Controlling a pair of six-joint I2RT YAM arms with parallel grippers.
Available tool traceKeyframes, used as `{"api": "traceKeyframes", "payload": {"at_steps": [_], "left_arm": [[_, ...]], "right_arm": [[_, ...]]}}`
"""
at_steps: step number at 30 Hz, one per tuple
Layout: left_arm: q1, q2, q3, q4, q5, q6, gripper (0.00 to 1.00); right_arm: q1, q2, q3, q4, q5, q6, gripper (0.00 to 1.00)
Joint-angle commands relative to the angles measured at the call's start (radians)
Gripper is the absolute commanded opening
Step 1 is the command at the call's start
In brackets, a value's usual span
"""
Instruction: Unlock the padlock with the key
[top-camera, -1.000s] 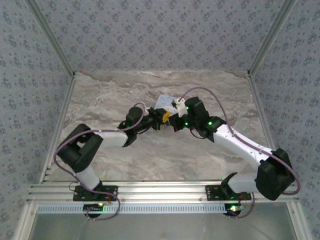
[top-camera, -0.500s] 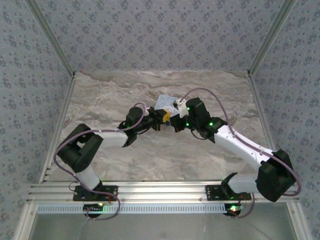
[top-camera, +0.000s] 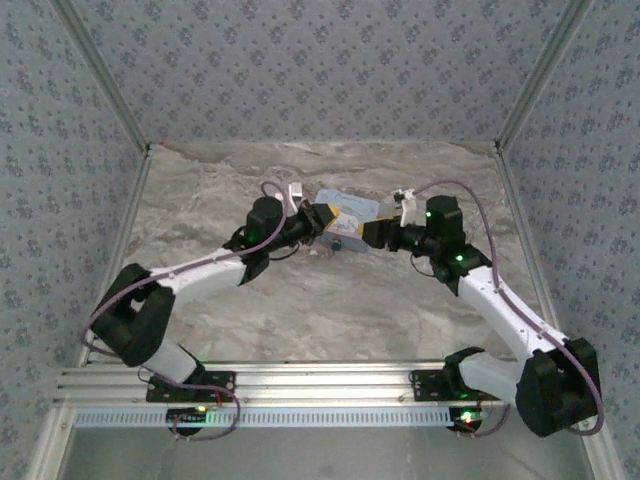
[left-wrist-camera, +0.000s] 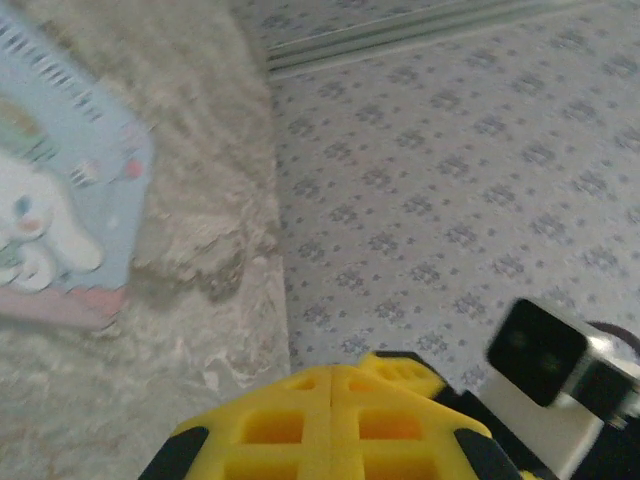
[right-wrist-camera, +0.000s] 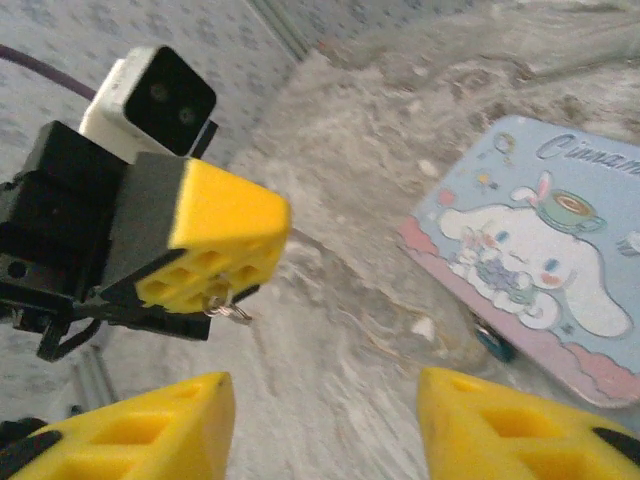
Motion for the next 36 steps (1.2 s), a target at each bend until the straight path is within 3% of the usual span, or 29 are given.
{"api": "traceKeyframes", "payload": {"at_steps": [1,6,17,29,36], "left_arm": [[0.0,-0.042,0.038,-0.036,0.02,0.19,0.0],[-0.009,-0.045,0.053,0.006,0.057,0.213,0.0],[-0.021,-0.035,0.058,0.047,0.065,0.198,0.0],[-0.022,-0.026,0.058,0.065,0.071,0.186,0.0],[-0.021,-0.026,0.055,0.063,0.07,0.187,0.0]], "right_arm": [[-0.011,-0.005,-0.023,0.229,-0.19,0.135,0.57],[-0.002,0.031,-0.048,0.441,-0.256,0.268,0.64],[0.057,0.111,-0.008,0.463,-0.241,0.28,0.63],[0.082,0.17,0.016,0.454,-0.213,0.29,0.47],[0.083,0.179,0.02,0.453,-0.197,0.297,0.33]]}}
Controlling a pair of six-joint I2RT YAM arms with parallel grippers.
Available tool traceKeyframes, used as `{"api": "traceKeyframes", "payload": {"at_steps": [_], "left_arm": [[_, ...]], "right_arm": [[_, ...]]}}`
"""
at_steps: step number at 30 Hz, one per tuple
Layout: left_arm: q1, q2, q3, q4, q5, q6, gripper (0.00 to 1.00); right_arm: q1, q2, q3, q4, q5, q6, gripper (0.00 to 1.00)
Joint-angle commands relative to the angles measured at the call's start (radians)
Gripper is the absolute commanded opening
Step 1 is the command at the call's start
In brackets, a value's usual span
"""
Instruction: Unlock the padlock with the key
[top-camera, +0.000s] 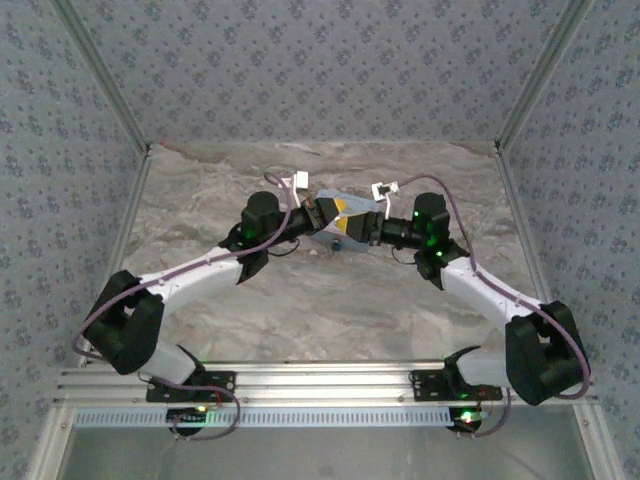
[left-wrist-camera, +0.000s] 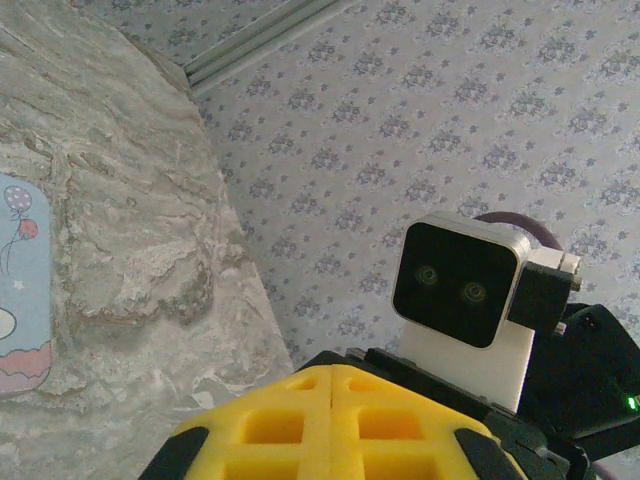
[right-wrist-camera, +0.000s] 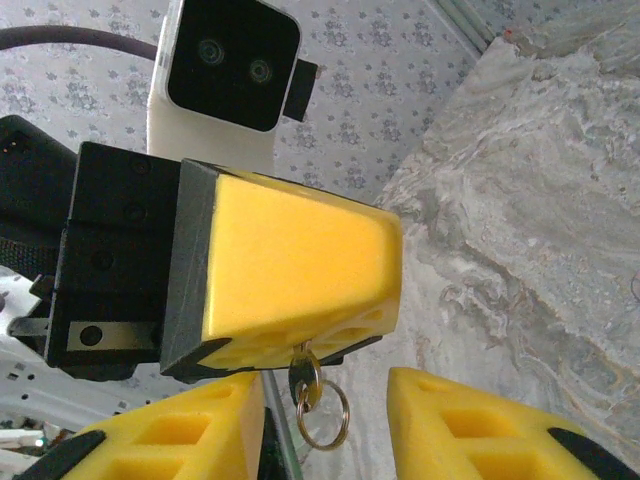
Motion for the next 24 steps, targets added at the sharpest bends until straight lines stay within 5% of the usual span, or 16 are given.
{"api": "traceKeyframes", "payload": {"at_steps": [1,15,24], "left_arm": [[-0.005,0.003,0.024,0.034,0.015,0.007,0.0],[-0.004,0.009,0.023,0.045,0.016,0.0,0.0],[-0.005,0.002,0.02,0.036,0.002,0.001,0.0]], "right_arm": [[0.006,0.011,0.033,0.017,0.01,0.006,0.31],[0.012,0.035,0.036,0.03,0.018,0.032,0.22],[0.007,0.032,0.03,-0.003,0.021,0.019,0.05]]}}
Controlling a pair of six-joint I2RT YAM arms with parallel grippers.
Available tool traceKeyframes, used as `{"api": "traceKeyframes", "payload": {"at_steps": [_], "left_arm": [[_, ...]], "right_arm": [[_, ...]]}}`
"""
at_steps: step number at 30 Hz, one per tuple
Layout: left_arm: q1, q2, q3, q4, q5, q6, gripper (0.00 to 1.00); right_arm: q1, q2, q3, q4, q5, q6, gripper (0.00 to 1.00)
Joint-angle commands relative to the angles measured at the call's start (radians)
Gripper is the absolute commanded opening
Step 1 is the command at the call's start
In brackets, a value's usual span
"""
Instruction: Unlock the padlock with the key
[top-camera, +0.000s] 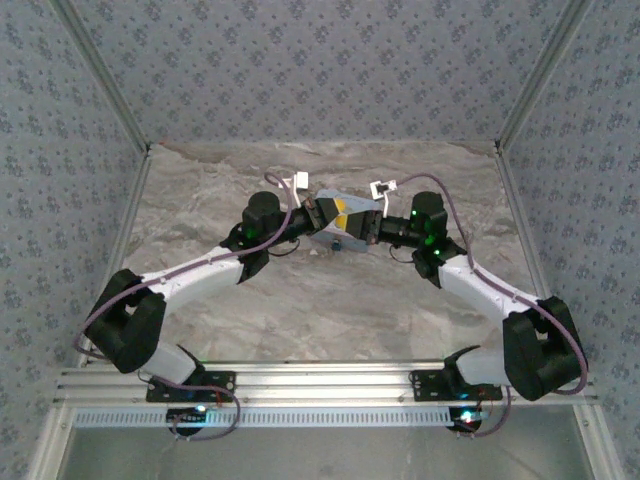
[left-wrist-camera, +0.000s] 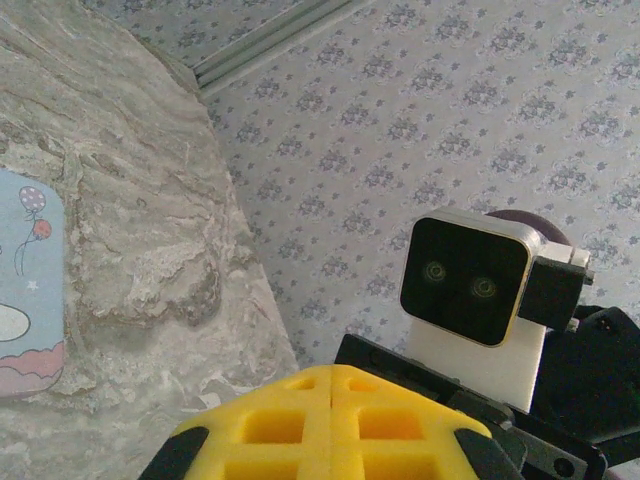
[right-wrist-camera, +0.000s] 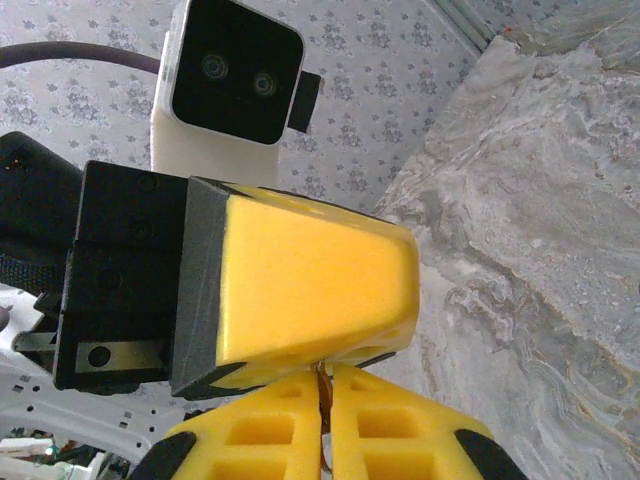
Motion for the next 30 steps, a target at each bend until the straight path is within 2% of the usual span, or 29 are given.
{"api": "traceKeyframes", "payload": {"at_steps": [1,3,8,11,16,21,30], "left_arm": [[-0.005,-0.01,0.02,0.03,0.006,0.006,0.0],[0.001,-0.02,0.021,0.004,0.003,0.019,0.07],[0.051,-0.093,-0.012,-0.097,-0.025,0.073,0.4],[0.09,-0.155,-0.042,-0.202,-0.056,0.138,0.56],[0.134,-0.242,-0.097,-0.409,-0.139,0.273,0.76],[0.135,-0.262,-0.134,-0.562,-0.221,0.442,0.81],[0.12,-0.1,-0.131,-0.528,-0.118,0.568,0.81]], "right_arm": [[-0.004,0.004,0.022,-0.038,0.018,-0.022,0.03],[-0.008,-0.008,0.026,-0.086,0.028,-0.052,0.02],[-0.027,-0.047,0.038,-0.261,0.068,-0.174,0.01],[-0.04,-0.053,0.052,-0.366,0.104,-0.256,0.01],[-0.067,-0.009,0.088,-0.476,0.152,-0.346,0.01],[-0.111,0.091,0.125,-0.441,0.141,-0.344,0.01],[-0.131,0.343,0.281,-0.456,0.15,-0.366,0.01]]}}
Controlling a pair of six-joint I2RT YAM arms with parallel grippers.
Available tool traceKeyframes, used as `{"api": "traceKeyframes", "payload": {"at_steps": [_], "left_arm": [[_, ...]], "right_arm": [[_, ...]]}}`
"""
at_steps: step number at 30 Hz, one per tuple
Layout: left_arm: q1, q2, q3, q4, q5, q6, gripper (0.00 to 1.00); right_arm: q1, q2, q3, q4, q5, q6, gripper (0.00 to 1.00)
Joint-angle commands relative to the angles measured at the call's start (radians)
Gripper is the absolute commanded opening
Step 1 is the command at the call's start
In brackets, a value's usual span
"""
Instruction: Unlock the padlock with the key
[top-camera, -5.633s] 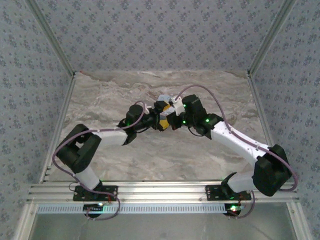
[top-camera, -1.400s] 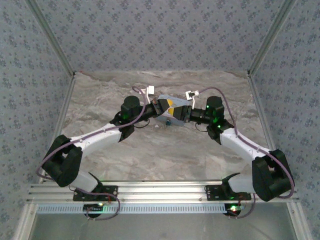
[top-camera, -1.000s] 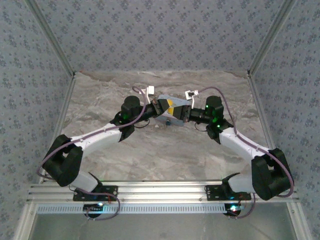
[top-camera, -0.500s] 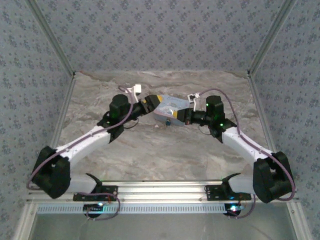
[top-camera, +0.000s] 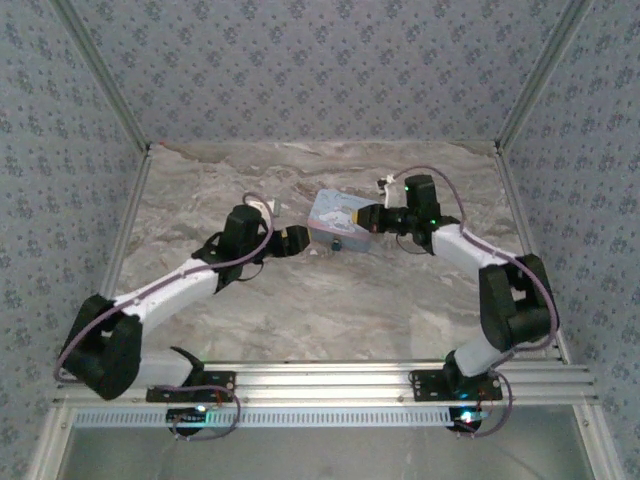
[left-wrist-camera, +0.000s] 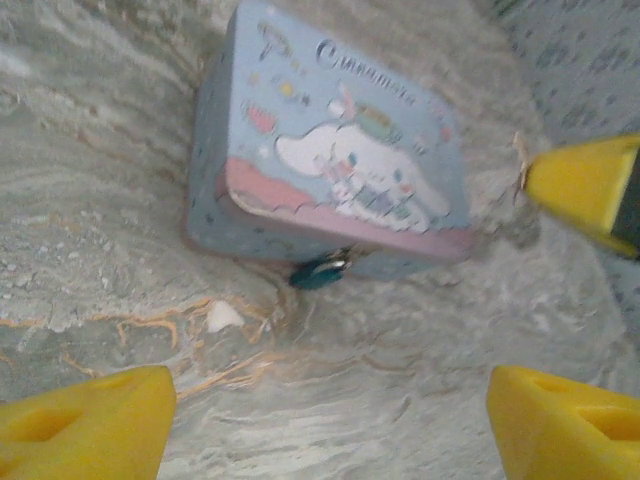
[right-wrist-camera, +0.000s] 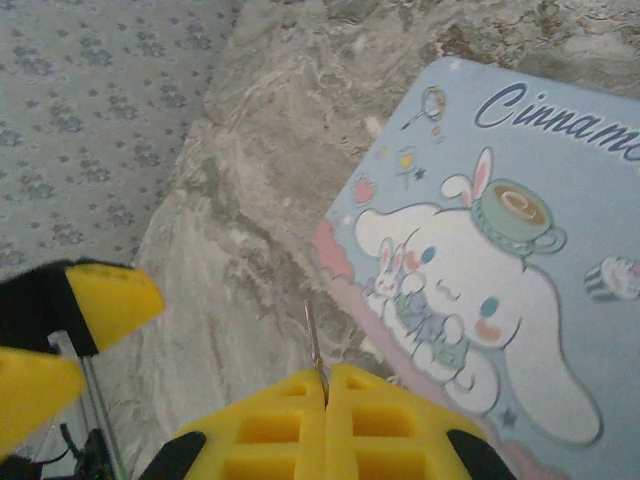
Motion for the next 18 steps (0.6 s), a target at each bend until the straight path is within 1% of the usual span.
{"api": "traceKeyframes", "payload": {"at_steps": [1,4,8,11,18], "left_arm": [[-0.019,0.07,0.029,0.002,0.048,0.09,0.82],[-0.049,0.14,0.07,0.006,0.05,0.118,0.82],[-0.085,0.232,0.125,0.01,0.054,0.138,0.81],[-0.108,0.287,0.162,0.012,0.054,0.15,0.81],[-0.126,0.386,0.216,0.037,0.058,0.144,0.81]], "right_arm": [[-0.009,0.075,0.069,-0.027,0.013,-0.024,0.01],[-0.014,0.139,0.096,-0.025,0.012,-0.021,0.01],[-0.02,0.187,0.089,0.029,-0.016,0.007,0.01],[-0.022,0.2,0.083,0.033,-0.017,0.004,0.01],[-0.034,0.213,0.037,0.043,-0.008,0.005,0.01]]}}
